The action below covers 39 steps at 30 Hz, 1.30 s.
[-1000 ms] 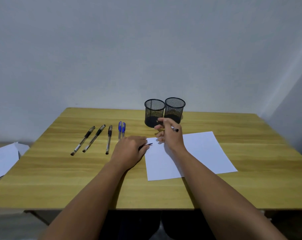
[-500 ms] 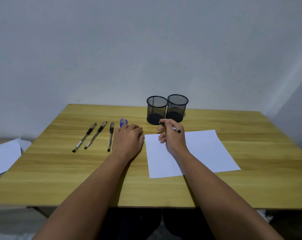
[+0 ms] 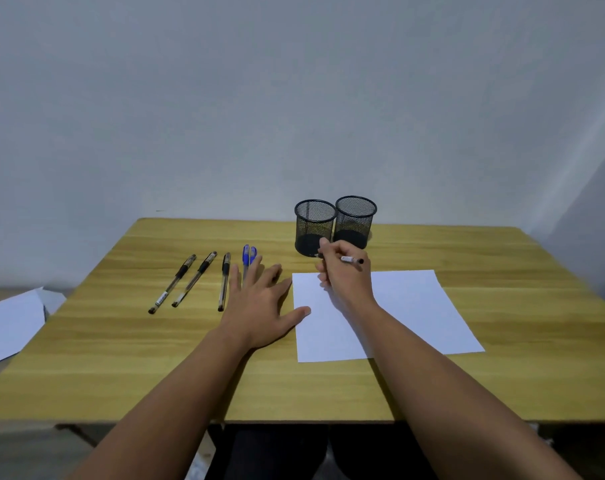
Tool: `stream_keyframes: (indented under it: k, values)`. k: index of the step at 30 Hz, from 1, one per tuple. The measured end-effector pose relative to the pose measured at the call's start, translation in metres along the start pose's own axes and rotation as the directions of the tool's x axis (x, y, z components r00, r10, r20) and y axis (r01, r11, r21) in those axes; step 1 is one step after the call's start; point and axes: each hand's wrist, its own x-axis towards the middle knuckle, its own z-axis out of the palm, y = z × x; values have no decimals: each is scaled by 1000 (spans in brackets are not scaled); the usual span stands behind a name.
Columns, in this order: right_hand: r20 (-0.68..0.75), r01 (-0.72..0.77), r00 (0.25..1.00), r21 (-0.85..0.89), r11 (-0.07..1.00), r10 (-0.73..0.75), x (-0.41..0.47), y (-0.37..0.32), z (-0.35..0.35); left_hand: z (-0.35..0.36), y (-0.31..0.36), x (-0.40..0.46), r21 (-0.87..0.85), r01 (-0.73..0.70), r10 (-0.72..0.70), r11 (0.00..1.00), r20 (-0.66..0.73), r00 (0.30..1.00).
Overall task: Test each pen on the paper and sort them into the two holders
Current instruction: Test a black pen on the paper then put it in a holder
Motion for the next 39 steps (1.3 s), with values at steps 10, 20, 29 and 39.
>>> stream_keyframes:
  k: [10, 20, 29, 39]
  values:
    - [65, -37, 997, -56, 998, 41, 8, 12, 4, 8, -7, 1, -84, 23, -18, 996, 52, 998]
    - [55, -1, 998, -155, 988, 10, 7, 15, 6, 2, -7, -5, -74, -35, 41, 997, 83, 996]
    - [124, 55, 991, -112, 992, -41, 9, 10, 17, 0, -7, -7, -149, 4, 12, 989, 103, 995]
    - [205, 97, 977, -148, 984, -65, 7, 21, 13, 2, -7, -6, -147, 9, 5, 989, 95, 995]
